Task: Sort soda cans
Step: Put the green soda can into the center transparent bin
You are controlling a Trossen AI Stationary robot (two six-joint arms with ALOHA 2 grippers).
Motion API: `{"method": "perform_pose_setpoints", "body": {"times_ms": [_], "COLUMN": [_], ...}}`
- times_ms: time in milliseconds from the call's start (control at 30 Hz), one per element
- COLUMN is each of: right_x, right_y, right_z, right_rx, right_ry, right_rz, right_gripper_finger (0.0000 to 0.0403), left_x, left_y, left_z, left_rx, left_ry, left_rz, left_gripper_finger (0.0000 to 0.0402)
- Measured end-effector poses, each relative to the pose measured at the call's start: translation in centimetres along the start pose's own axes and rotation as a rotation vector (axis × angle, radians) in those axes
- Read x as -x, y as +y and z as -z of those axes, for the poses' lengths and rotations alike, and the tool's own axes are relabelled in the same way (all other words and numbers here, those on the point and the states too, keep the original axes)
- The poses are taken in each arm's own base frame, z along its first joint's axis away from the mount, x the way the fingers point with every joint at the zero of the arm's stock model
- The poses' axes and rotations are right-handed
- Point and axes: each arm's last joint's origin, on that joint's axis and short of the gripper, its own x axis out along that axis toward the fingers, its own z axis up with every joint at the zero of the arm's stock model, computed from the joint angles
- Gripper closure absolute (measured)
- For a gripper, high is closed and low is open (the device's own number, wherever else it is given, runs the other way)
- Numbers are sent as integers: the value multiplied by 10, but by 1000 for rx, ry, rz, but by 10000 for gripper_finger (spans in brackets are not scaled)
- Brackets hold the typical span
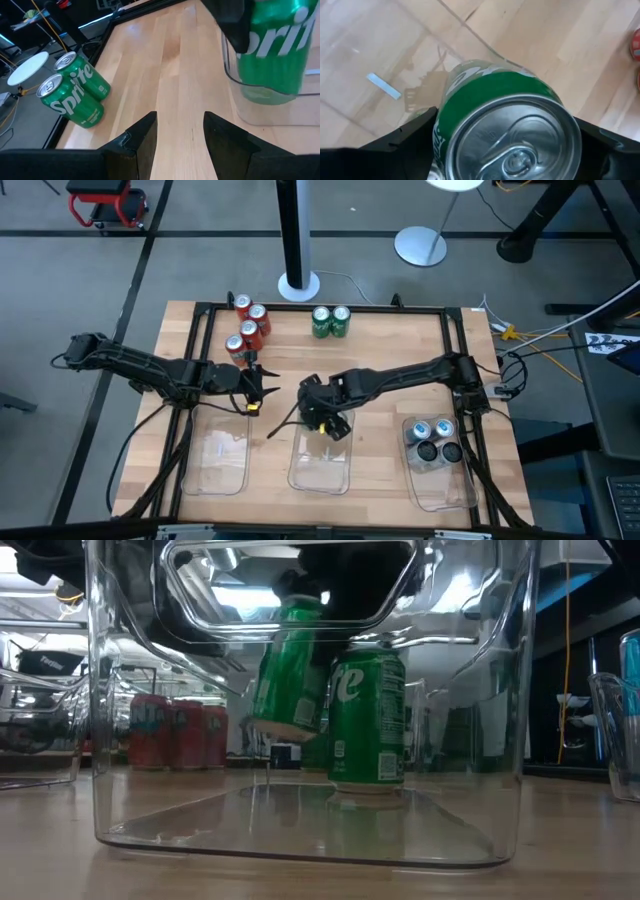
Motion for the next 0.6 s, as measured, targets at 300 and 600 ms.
{"method": "perform_pose_setpoints", "body": {"times_ms": [300,600], "right_x": [-12,-19], "right_y": [0,-1], "right_z": [-2,-4], "right_rx": [-2,22], "right_ry": [5,-20], "right_rz": [0,-13], "right_gripper_finger": [66,64], "left_x": [0,0], "left_y": [0,0], "left_z": [0,0], "left_rx": [2,1], "left_ry": [-4,-1], "left_rz": [-1,0], "left_gripper_finger": [249,249]}}
